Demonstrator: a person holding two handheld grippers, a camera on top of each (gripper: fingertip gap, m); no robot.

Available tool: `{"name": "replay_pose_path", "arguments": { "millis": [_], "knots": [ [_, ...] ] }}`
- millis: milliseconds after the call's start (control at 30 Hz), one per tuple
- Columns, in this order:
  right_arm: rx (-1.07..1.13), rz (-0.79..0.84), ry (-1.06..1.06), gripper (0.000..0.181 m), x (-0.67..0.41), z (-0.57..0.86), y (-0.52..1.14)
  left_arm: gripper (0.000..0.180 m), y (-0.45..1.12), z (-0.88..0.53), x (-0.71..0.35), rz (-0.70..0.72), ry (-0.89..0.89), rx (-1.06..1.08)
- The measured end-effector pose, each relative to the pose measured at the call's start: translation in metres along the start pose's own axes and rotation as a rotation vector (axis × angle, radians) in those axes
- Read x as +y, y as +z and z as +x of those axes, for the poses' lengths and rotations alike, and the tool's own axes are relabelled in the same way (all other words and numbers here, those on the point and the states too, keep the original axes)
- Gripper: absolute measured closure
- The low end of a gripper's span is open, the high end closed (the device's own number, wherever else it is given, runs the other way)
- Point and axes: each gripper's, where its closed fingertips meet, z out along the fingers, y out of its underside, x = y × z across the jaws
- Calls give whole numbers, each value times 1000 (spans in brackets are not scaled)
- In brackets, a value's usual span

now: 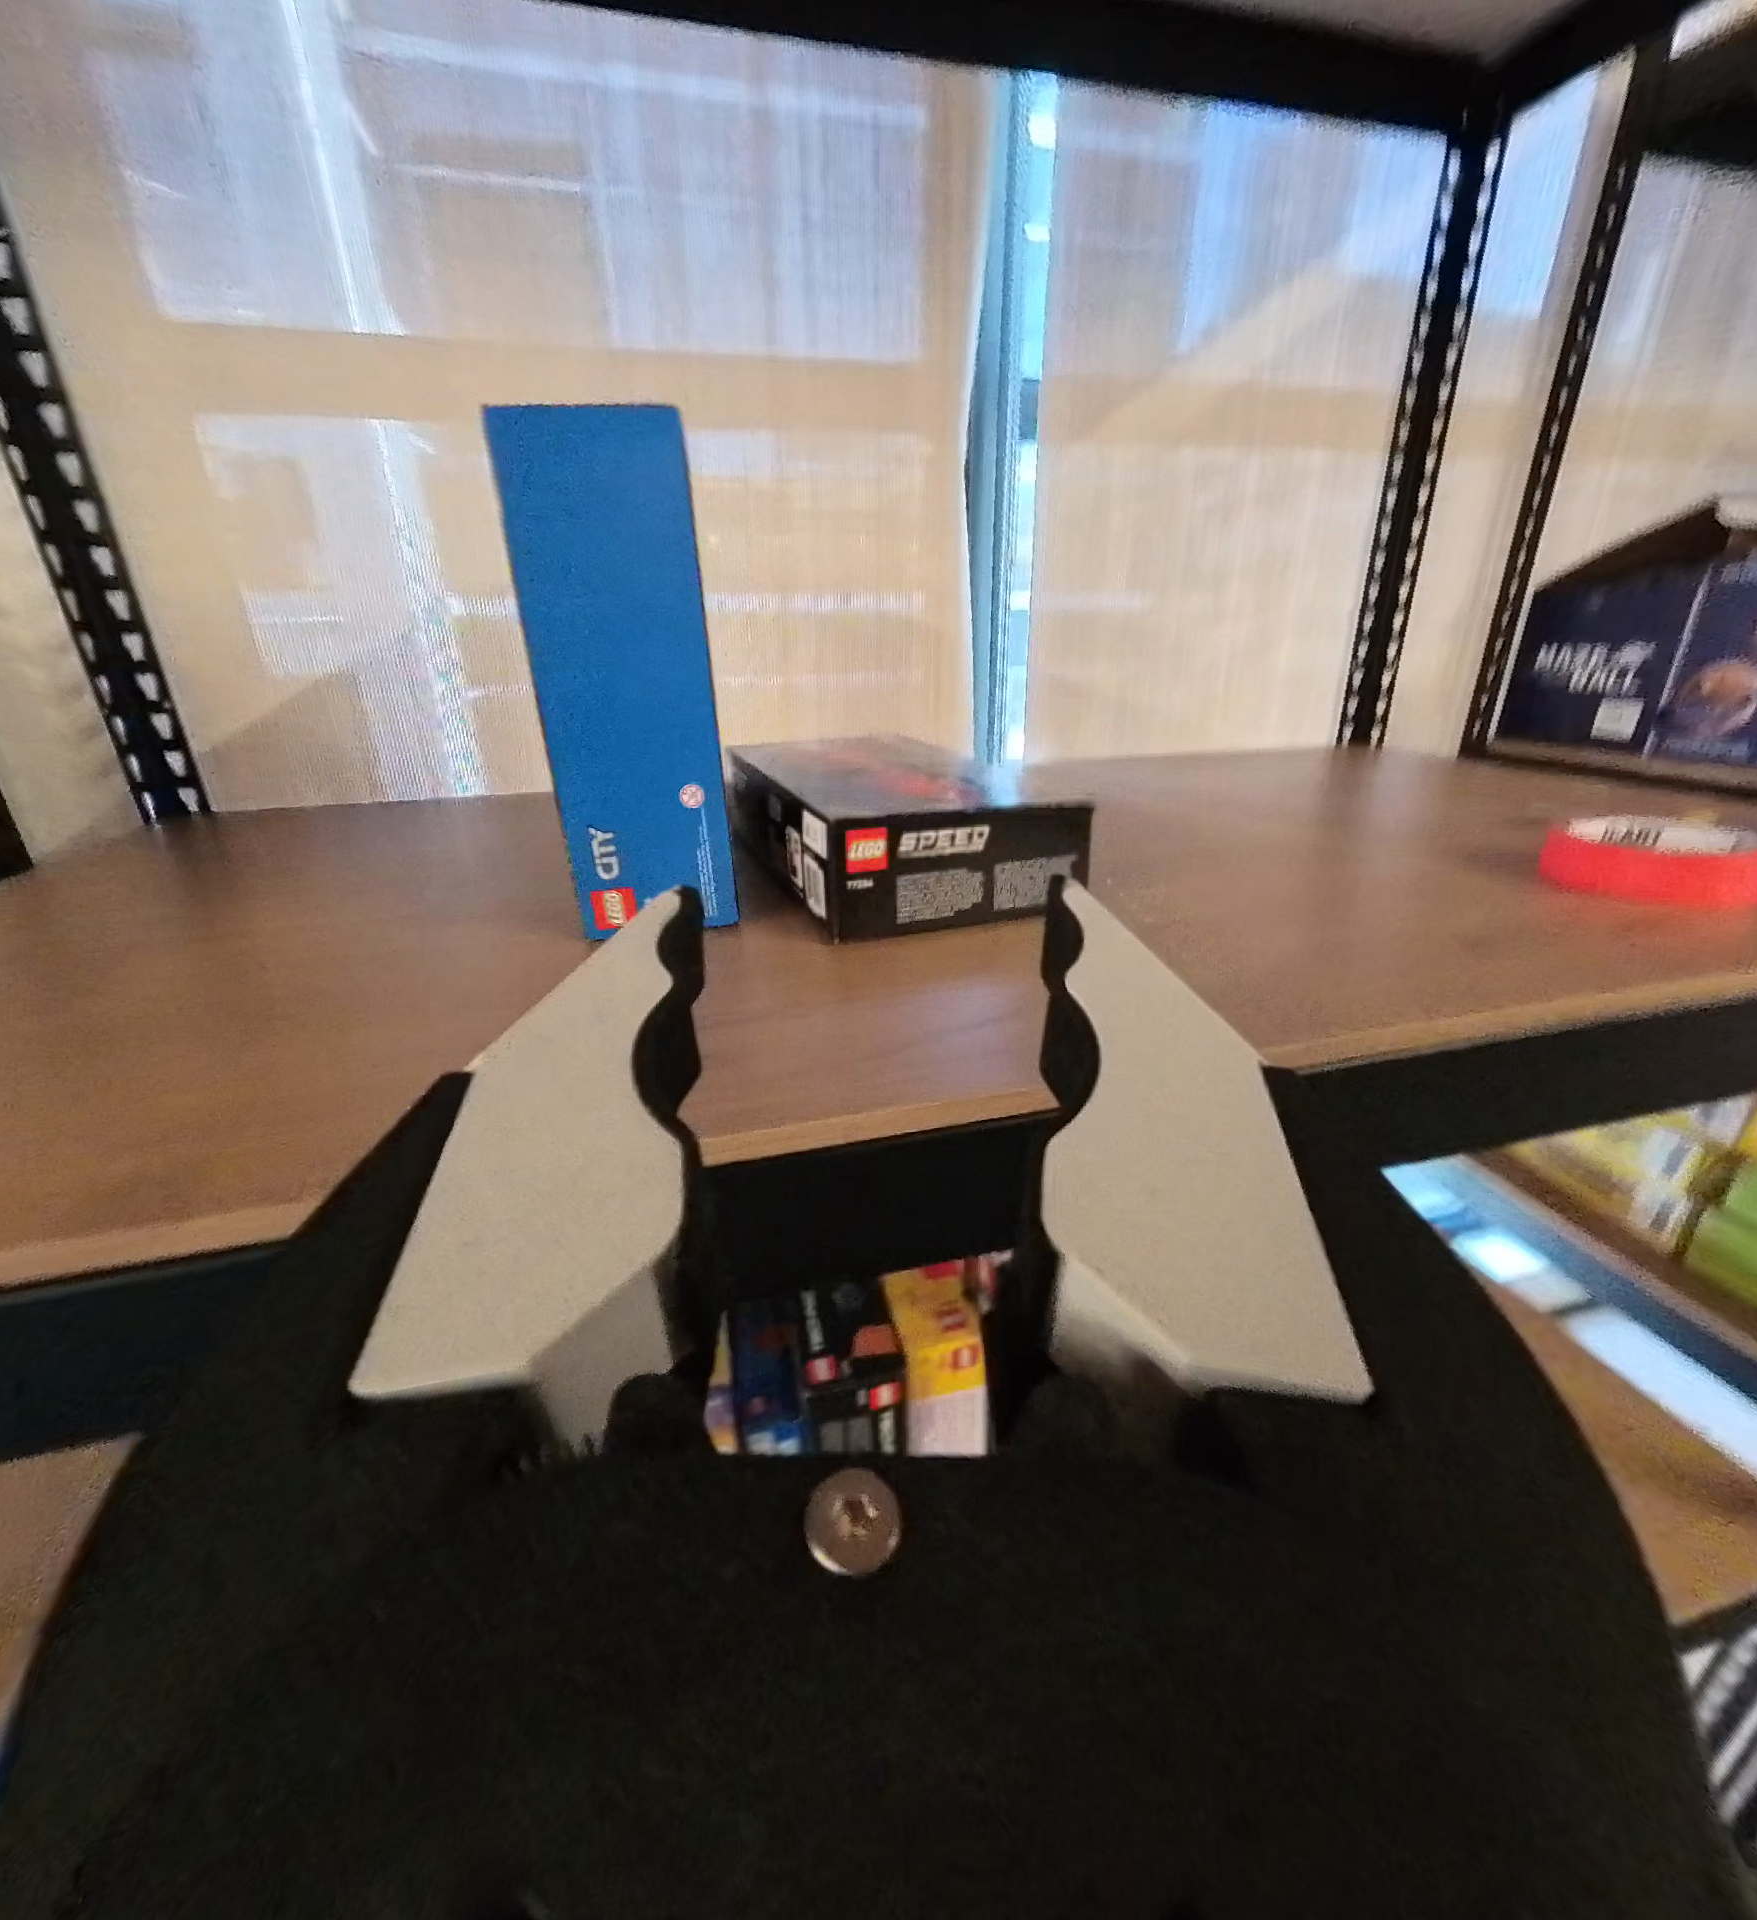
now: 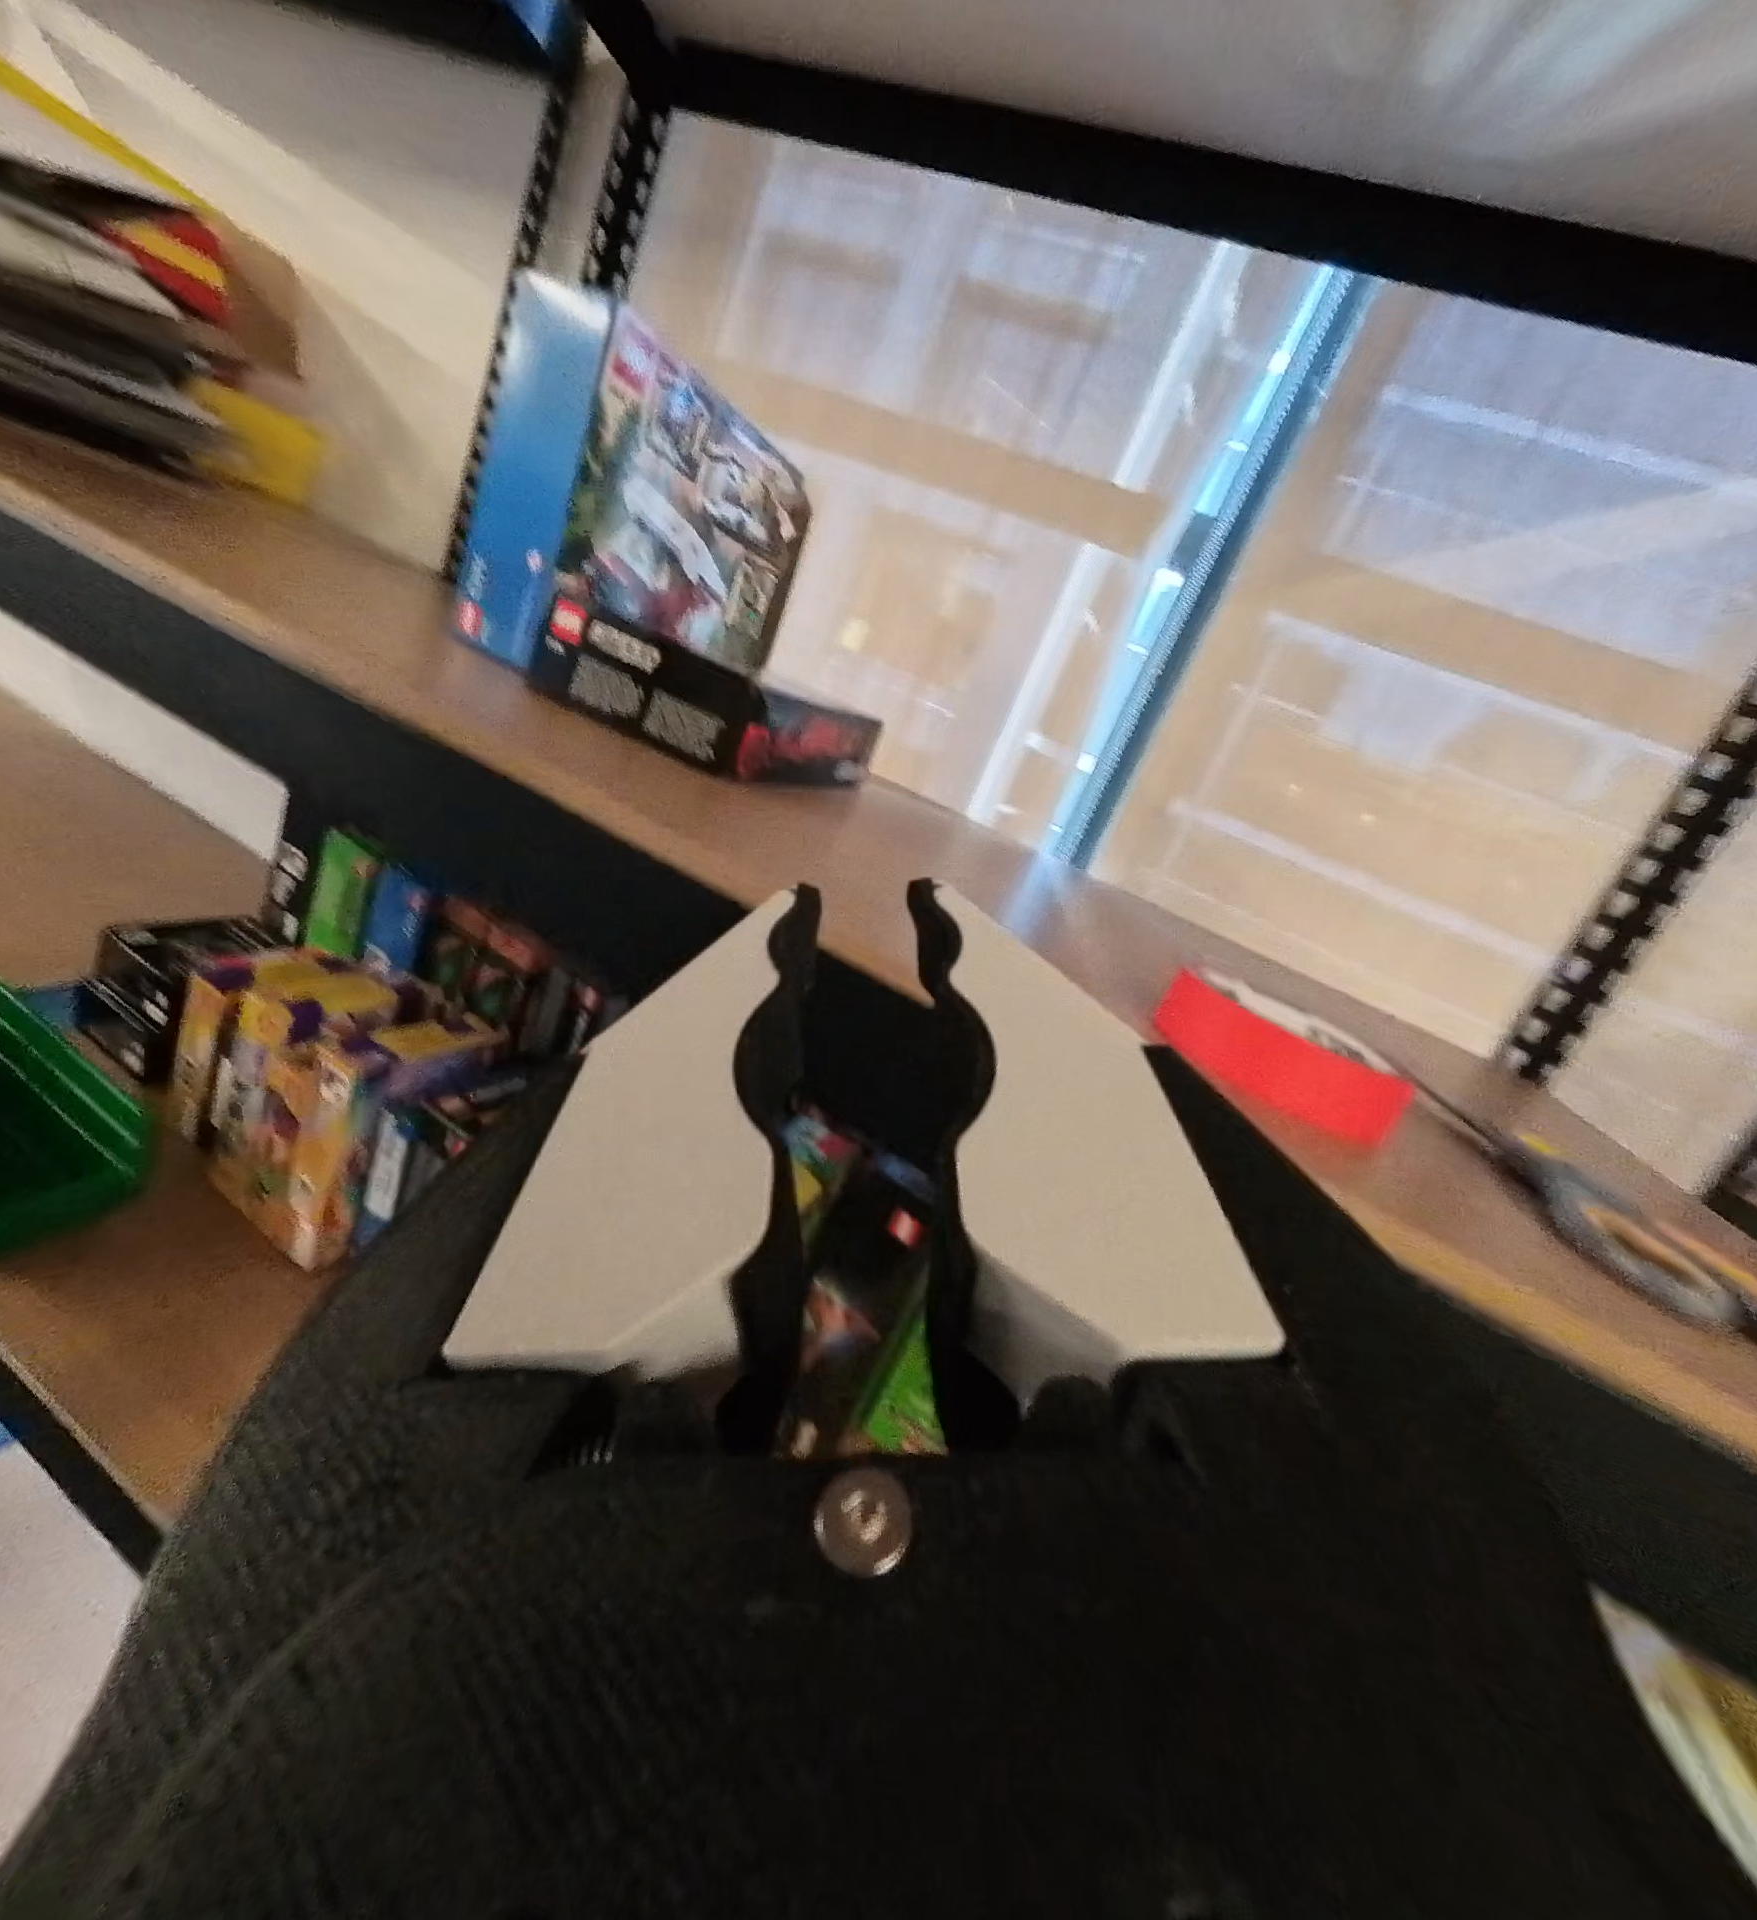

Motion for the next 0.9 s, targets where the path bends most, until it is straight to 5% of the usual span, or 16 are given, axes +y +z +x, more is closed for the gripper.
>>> {"name": "replay_pose_path", "arguments": {
  "millis": [400, 533, 600, 667, 800, 900],
  "knots": [
    [-182, 135, 200, 155, -52, -45, 113, 119, 70, -11, -17, -81, 186, 232],
    [-255, 111, 165, 136, -70, -42, 154, 98, 121, -1, -5, -190, 352, 337],
    [-356, 84, 157, 112, -79, -40, 187, 91, 154, -3, 9, -307, 345, 357],
    [-518, -17, 198, 66, -69, -48, 228, 88, 176, -2, 28, -452, 236, 386],
    [-677, -345, 363, 72, -5, -59, 305, 92, 200, -2, 56, -539, 101, 382],
    [-692, -533, 252, 88, 47, -68, 333, 88, 210, -9, 84, -605, 128, 306]
  ]
}}
